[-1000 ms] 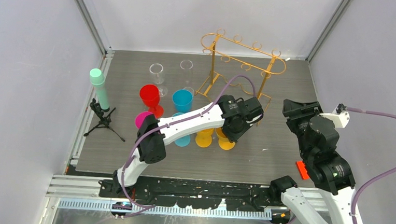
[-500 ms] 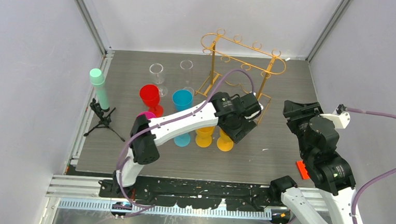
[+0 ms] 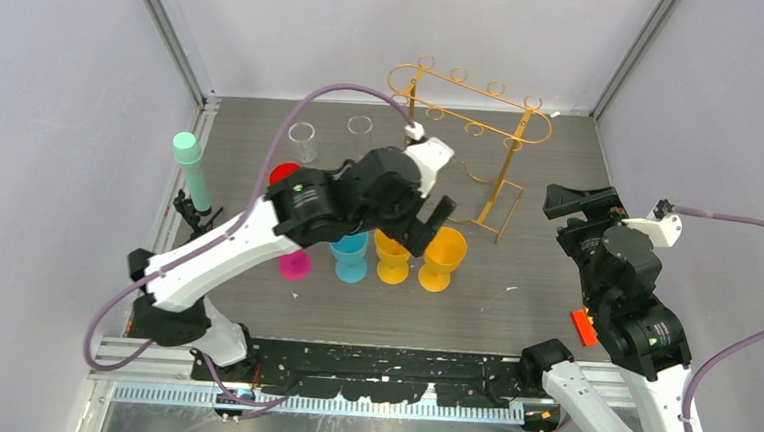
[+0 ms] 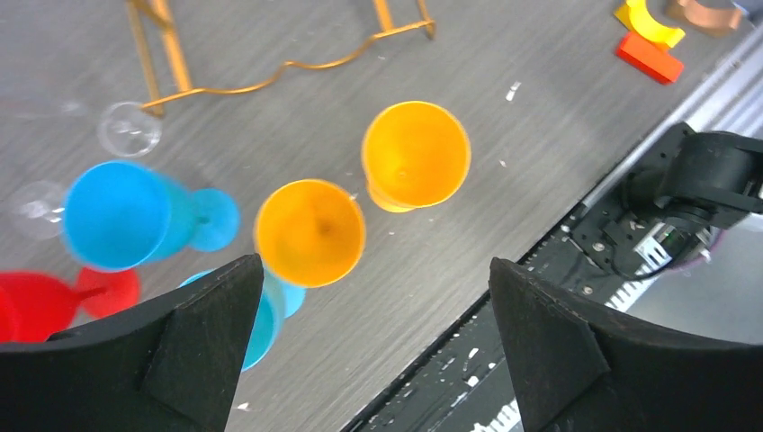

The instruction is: Take the wine glass off the wine glass rack

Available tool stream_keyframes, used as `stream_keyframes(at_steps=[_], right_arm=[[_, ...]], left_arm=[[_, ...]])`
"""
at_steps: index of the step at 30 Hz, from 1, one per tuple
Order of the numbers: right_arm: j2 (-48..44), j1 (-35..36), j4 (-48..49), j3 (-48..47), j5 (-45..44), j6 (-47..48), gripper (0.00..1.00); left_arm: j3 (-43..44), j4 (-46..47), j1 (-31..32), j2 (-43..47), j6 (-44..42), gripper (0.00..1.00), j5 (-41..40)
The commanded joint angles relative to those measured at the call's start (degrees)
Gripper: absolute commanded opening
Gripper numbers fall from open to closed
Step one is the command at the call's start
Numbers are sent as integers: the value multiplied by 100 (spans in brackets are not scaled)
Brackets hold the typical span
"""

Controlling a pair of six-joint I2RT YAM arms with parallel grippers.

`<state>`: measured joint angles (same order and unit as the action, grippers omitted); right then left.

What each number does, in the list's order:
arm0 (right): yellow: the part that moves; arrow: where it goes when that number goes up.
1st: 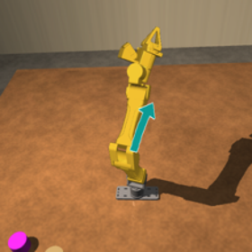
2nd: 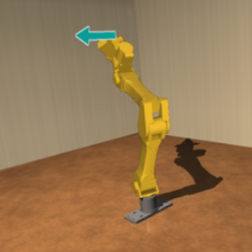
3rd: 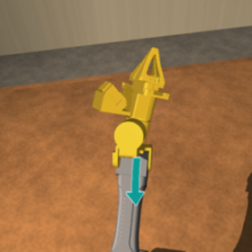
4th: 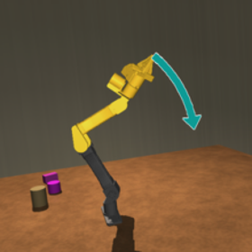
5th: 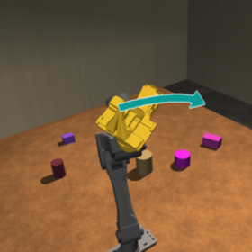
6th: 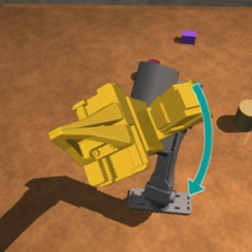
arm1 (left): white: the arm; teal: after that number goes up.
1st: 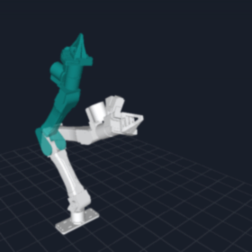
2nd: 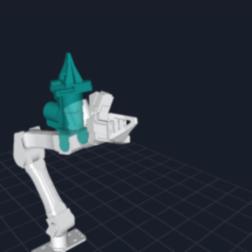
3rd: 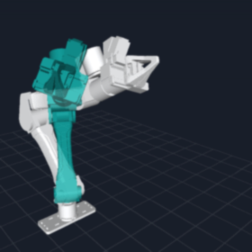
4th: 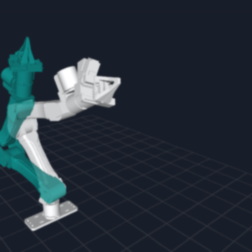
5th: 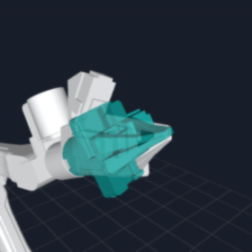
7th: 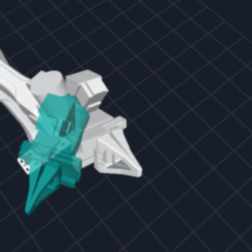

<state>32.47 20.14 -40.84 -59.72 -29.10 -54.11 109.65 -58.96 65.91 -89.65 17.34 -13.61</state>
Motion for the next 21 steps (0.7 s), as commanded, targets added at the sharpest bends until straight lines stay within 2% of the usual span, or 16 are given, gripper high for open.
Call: stream_keyframes(at_steps=[1, 6, 13, 16, 21], right_arm=[[-89, -8, 151, -245, -295, 250, 91], [-144, -10, 151, -349, -509, 491, 94], [-199, -10, 66, -488, -1045, 933, 95], [-183, -10, 74, -522, -1303, 1106, 95], [-184, -10, 132, -565, -1467, 1271, 95]], left_arm=[[-461, 102, 47, 830, 3, 100, -1221], [-1212, 380, 58, 2062, -30, 100, -1876], [-2470, 1196, 78, 3965, -672, 100, -2676], [-2684, 1249, 74, 4577, -822, 100, -2940], [-2681, 1160, 78, 5060, -894, 100, -3158]])
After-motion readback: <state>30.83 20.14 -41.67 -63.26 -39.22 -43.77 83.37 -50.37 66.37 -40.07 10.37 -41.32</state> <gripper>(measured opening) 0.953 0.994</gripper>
